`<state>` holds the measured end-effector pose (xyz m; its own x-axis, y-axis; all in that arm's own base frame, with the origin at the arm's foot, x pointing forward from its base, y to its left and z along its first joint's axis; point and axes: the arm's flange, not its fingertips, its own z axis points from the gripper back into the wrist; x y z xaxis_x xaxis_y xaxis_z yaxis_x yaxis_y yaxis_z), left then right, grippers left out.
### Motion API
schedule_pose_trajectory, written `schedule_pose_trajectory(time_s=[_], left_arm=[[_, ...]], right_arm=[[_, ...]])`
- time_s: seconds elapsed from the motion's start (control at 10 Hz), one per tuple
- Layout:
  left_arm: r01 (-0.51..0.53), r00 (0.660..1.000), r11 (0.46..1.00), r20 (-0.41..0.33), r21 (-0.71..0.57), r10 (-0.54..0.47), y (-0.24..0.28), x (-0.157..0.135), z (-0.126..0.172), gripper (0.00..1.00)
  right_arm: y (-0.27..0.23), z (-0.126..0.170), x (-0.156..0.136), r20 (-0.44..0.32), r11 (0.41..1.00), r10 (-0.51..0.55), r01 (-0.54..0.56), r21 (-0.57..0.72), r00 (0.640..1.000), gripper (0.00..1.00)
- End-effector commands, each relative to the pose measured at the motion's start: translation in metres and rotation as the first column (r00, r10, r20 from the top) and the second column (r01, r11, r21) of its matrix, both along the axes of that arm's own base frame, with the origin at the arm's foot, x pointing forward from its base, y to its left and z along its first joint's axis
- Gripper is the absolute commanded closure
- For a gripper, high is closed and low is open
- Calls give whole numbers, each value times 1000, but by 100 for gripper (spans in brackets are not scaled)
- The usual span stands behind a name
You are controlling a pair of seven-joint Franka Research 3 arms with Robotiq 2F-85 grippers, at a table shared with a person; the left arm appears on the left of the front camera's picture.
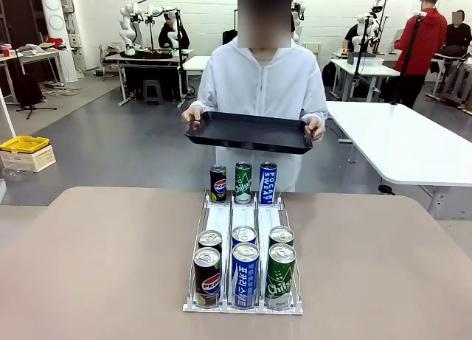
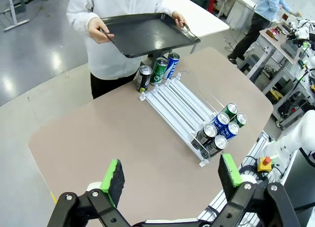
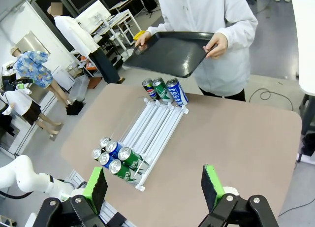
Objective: Retrieve and hand over the desired beverage to the person.
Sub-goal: Pick up a can of the same type that the person held from the Automatic Can Dispenser.
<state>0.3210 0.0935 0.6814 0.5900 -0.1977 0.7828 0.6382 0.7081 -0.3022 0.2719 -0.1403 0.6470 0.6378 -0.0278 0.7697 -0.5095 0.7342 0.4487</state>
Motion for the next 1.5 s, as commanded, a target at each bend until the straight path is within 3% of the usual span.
schedule_pose_trajectory(time_s=[0.0,1.4], left_arm=[[18,1000,1000,14,1,-18,2,0,1,0],[18,1000,1000,14,1,-18,2,0,1,0]], right_arm=[[0,1,2,13,1000,20,-20,9,1000,0],[0,1,2,13,1000,20,-20,9,1000,0]])
